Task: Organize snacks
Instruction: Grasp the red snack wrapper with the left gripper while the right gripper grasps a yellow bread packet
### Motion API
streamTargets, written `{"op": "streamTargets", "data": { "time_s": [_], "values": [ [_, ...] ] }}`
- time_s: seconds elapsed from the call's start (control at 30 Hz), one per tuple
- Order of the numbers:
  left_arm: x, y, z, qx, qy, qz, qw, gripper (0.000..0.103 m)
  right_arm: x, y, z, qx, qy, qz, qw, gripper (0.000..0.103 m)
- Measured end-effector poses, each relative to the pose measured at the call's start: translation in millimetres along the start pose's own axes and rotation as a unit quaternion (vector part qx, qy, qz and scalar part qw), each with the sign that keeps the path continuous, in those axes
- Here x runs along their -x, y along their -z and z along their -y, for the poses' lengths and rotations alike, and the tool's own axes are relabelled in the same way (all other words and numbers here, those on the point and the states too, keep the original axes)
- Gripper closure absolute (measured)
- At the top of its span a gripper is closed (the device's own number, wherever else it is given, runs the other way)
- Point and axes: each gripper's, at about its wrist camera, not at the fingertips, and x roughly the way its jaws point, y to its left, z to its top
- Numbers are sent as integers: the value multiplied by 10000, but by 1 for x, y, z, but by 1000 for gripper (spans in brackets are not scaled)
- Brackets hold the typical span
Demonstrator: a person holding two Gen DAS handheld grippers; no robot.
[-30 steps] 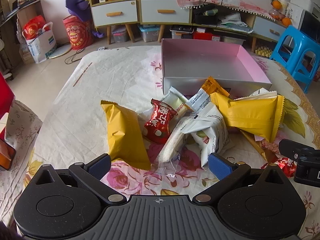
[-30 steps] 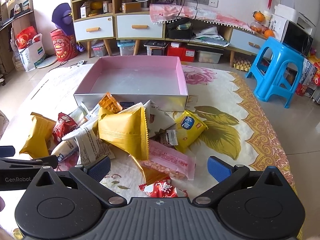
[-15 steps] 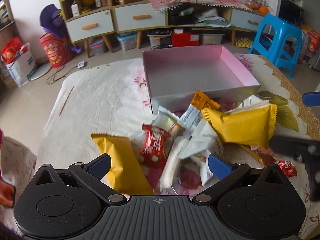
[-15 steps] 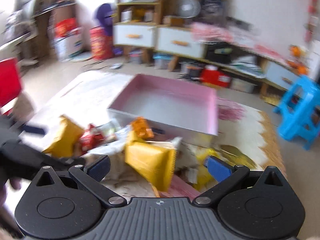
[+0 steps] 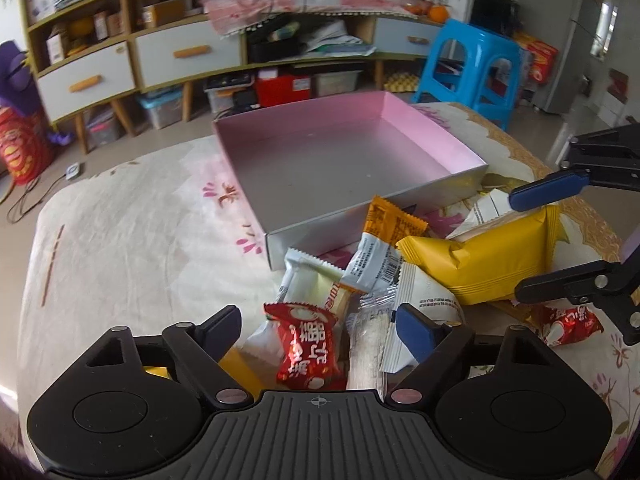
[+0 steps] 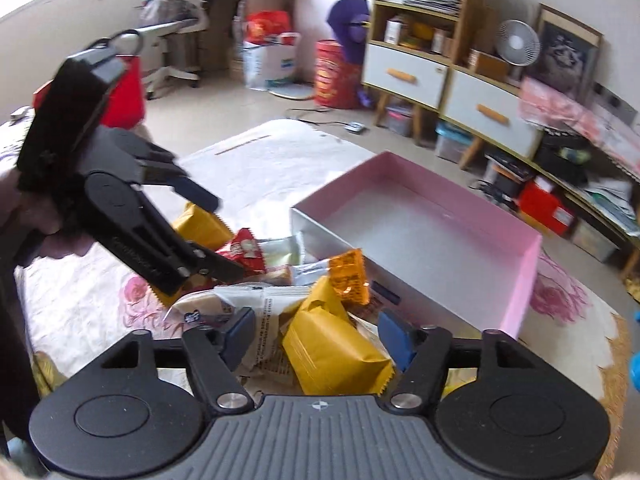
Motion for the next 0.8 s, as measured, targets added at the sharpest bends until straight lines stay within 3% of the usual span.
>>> {"op": "streamTargets", "data": {
  "time_s": [0.1, 0.27, 0.7, 0.77, 0.8],
  "values": [
    [-7, 0, 1, -64, 98, -65, 9999, 35, -8, 2, -5, 270, 10, -109, 9996, 52],
    [-22, 4, -8, 268, 106, -389, 9988, 44, -20, 6, -7, 510, 151, -273, 9982, 57],
    [-22, 6, -13, 424, 18, -559, 9975, 44, -38, 22, -16, 1143, 384, -560, 9911, 70],
    [-22, 7, -15, 468, 45, -578, 9972, 47, -37, 23, -17, 1157, 399, -536, 9910, 71],
    [-22, 8, -17, 500, 55, -591, 9970, 54, -37, 23, -17, 1155, 399, -534, 9911, 72]
  ]
}}
